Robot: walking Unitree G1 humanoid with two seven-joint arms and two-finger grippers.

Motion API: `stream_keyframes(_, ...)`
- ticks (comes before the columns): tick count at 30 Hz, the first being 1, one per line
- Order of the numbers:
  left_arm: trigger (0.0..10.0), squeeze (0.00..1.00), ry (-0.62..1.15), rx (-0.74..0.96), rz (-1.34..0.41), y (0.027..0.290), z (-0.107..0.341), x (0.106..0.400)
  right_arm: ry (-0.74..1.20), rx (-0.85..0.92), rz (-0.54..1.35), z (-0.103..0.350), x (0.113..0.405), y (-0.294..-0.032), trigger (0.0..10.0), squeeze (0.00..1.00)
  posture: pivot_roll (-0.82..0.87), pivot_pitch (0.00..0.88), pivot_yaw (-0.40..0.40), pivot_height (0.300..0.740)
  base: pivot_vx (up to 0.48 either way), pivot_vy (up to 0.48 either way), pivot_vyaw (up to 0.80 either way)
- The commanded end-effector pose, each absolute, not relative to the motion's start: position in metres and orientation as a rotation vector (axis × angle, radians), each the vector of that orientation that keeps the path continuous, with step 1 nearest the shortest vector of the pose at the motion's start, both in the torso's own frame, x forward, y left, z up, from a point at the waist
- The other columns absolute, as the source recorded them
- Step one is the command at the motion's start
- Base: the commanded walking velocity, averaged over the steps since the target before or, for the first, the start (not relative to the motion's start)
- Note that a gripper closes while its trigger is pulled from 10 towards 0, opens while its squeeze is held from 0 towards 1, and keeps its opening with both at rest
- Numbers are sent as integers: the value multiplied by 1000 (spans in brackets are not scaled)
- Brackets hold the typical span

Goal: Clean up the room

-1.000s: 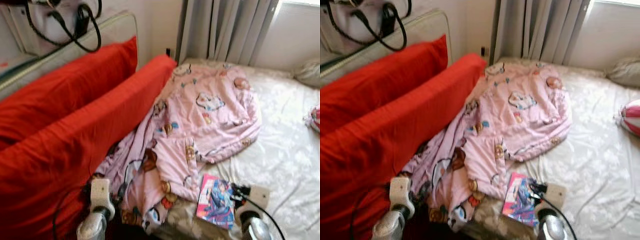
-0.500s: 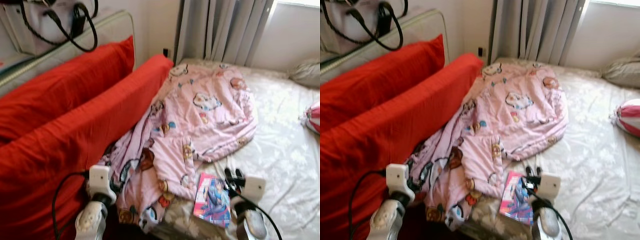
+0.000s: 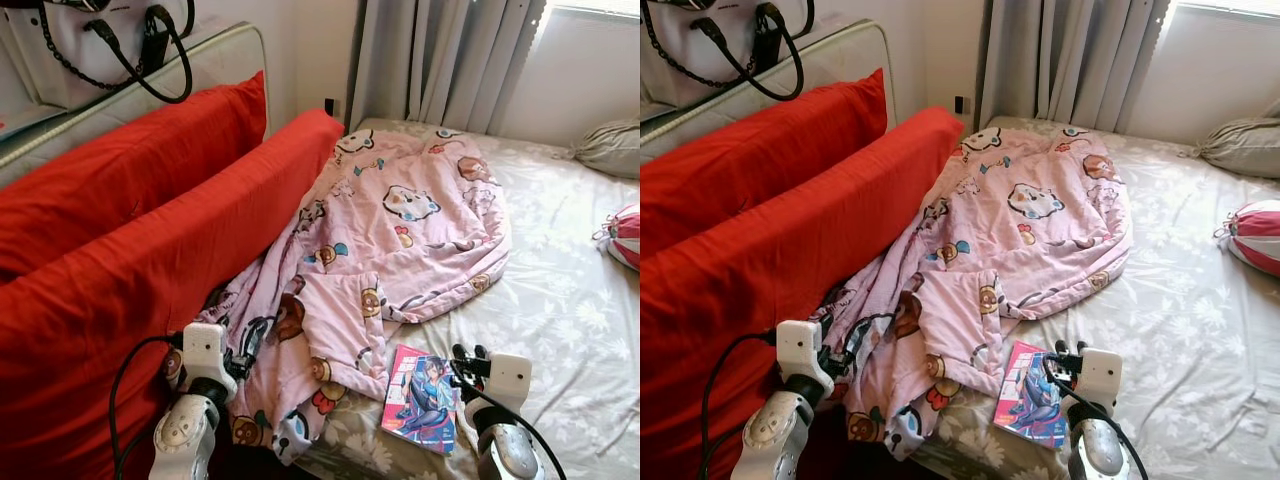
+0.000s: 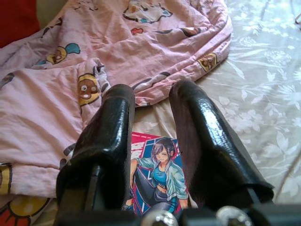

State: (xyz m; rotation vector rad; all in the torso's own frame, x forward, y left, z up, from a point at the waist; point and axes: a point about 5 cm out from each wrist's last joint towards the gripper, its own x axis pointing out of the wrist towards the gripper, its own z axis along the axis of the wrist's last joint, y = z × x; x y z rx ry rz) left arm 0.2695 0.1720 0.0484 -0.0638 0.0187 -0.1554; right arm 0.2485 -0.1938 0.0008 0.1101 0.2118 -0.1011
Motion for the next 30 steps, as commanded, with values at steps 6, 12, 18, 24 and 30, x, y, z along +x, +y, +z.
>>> stream_keyframes(6, 10000, 0, 51, -73, -145, 172, 46, 266, 205, 106, -115, 6, 256, -194, 10000, 0, 50, 0, -71, 681, 0, 0, 0)
stream_keyframes(12, 10000, 0, 51, -72, -149, 173, 47, 266, 234, 107, -122, 4, 258, -192, 10000, 0, 52, 0, -69, 676, 0, 0, 0)
stream_keyframes(18, 10000, 0, 50, -71, -145, 175, 48, 268, 227, 114, -109, 3, 256, -190, 10000, 0, 55, 8, -68, 661, 0, 0, 0)
stream_keyframes(24, 10000, 0, 55, -72, -143, 176, 49, 268, 225, 113, -116, 3, 256, -191, 10000, 0, 54, 14, -69, 661, 0, 0, 0)
stream_keyframes(30, 10000, 0, 52, -74, -141, 177, 50, 268, 231, 117, -116, 3, 258, -191, 10000, 0, 57, 19, -71, 661, 0, 0, 0)
